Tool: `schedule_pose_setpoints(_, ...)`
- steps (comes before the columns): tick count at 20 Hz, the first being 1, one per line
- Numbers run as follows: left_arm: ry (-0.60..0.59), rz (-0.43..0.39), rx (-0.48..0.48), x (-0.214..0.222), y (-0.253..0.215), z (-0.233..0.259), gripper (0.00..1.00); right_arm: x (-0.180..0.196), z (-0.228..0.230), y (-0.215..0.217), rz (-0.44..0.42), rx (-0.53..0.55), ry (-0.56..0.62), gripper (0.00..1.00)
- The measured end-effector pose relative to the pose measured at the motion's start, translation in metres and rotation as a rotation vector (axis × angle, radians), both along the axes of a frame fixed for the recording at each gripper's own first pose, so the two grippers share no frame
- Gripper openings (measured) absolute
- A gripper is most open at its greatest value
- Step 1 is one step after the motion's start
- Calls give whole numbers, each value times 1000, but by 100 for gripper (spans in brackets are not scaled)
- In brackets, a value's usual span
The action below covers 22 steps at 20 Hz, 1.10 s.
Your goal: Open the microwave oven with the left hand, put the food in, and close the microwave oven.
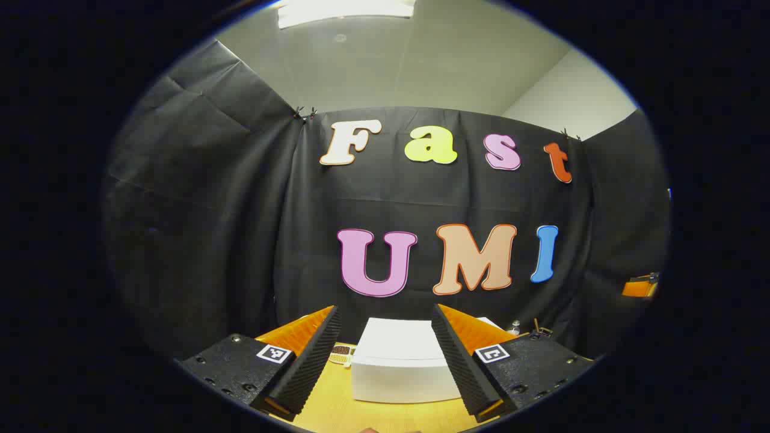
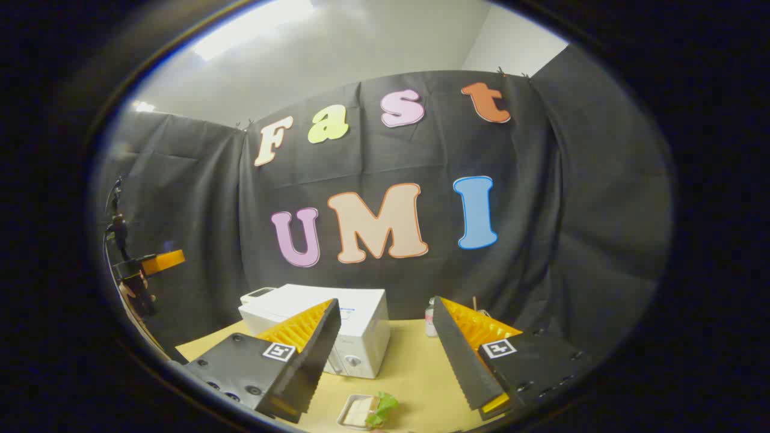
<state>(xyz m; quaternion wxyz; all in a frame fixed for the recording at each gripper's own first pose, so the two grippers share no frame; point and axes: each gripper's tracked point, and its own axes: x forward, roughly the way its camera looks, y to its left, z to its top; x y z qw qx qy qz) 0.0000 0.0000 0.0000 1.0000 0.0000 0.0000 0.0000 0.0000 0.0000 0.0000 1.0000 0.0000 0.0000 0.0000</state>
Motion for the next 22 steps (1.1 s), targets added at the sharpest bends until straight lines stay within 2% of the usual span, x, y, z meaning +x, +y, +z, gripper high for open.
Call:
schedule_pose_setpoints(4,13,17,14,3,-2,-2,92,-1,15,12,10,-9,-17,92)
schedule_pose_setpoints(5,15,13,15,4,-4,-2,92,0,18,18,18,-7,-19,95)
schedule_pose_setpoints(6,15,7,12,5,-6,-1,95,0,21,21,22,-8,-18,91)
schedule_pose_setpoints(12,15,-15,-3,11,-18,-3,92,2,30,44,56,-23,-38,91)
schedule_pose_setpoints(16,27,9,7,20,-12,-7,92,9,25,41,43,-45,-28,91)
schedule_pose_setpoints(17,32,11,10,20,-12,-8,95,11,22,39,38,-48,-21,91)
schedule_pose_setpoints(22,62,-22,3,21,-22,-16,95,23,17,30,8,-66,-4,91)
